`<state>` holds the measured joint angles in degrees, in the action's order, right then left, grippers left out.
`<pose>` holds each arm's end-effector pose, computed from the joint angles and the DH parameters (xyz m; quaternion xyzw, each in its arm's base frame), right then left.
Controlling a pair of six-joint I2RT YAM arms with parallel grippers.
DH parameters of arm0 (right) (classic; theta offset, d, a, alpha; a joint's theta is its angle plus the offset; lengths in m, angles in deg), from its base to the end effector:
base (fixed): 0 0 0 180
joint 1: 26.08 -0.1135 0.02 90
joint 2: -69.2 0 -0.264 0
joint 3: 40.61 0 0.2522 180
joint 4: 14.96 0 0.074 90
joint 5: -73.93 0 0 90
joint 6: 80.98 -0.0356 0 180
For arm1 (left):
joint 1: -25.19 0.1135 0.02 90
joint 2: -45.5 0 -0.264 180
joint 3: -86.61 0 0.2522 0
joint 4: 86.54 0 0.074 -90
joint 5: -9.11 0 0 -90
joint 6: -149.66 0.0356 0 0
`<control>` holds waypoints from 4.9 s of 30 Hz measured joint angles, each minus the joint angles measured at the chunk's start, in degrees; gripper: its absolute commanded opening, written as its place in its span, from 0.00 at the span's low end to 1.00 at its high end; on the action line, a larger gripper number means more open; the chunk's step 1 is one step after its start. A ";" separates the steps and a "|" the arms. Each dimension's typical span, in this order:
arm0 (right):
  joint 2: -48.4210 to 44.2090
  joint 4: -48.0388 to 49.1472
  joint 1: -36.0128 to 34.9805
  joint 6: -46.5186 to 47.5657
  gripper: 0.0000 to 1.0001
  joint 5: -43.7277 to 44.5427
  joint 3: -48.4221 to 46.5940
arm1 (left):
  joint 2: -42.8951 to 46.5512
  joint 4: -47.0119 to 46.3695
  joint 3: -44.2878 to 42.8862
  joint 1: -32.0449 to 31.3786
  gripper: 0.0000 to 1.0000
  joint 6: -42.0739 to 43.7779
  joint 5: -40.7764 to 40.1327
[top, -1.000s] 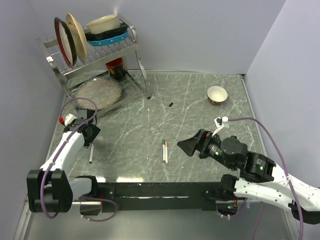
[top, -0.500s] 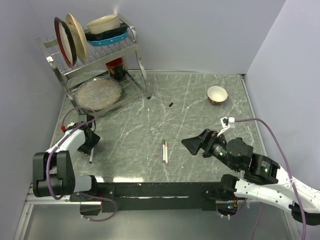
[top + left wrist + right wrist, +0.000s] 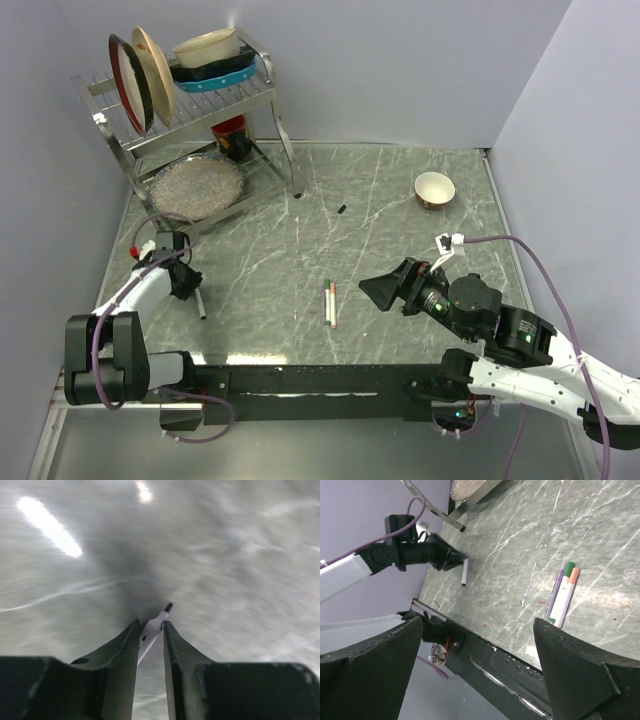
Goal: Insert the pens into the pen caps
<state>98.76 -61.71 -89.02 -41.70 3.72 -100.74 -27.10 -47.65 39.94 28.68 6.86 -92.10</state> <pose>0.0611 0.0931 0.3421 0.0188 0.7942 0.4200 0.4387 0.2134 0.0199 0.1566 -0.4769 0.8464 -0.0039 0.2369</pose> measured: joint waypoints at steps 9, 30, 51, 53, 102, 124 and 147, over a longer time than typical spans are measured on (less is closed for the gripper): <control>0.13 0.87 0.00 -1.33 1.00 -1.68 0.00 | -1.01 -9.25 1.90 -1.77 0.29 0.22 9.38; 1.36 2.56 0.00 -3.91 1.00 -4.61 0.00 | -5.79 -7.82 -3.13 -16.65 0.41 2.64 4.57; -3.91 2.21 0.00 -5.05 1.00 -3.98 0.00 | -17.68 2.69 -14.91 -33.00 0.15 5.97 -12.31; -4.37 2.08 0.00 -5.20 1.00 -3.91 0.00 | -17.88 3.02 -15.13 -33.00 0.17 5.66 -12.28; 8.13 13.57 0.57 -2.05 1.00 -17.57 5.42 | 3.32 -1.09 -10.32 -37.35 0.01 3.08 15.54; 15.06 39.71 5.25 -7.04 0.70 -29.97 15.56 | 24.35 -33.97 -0.52 -42.62 0.01 -14.38 32.83; 20.61 50.34 5.25 -10.54 0.19 -30.45 15.54 | 25.64 -39.01 0.83 -46.34 0.01 -17.46 30.86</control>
<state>119.37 -11.38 -83.77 -52.23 -26.73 -85.20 -1.46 -86.67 40.77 -17.66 -10.60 -61.23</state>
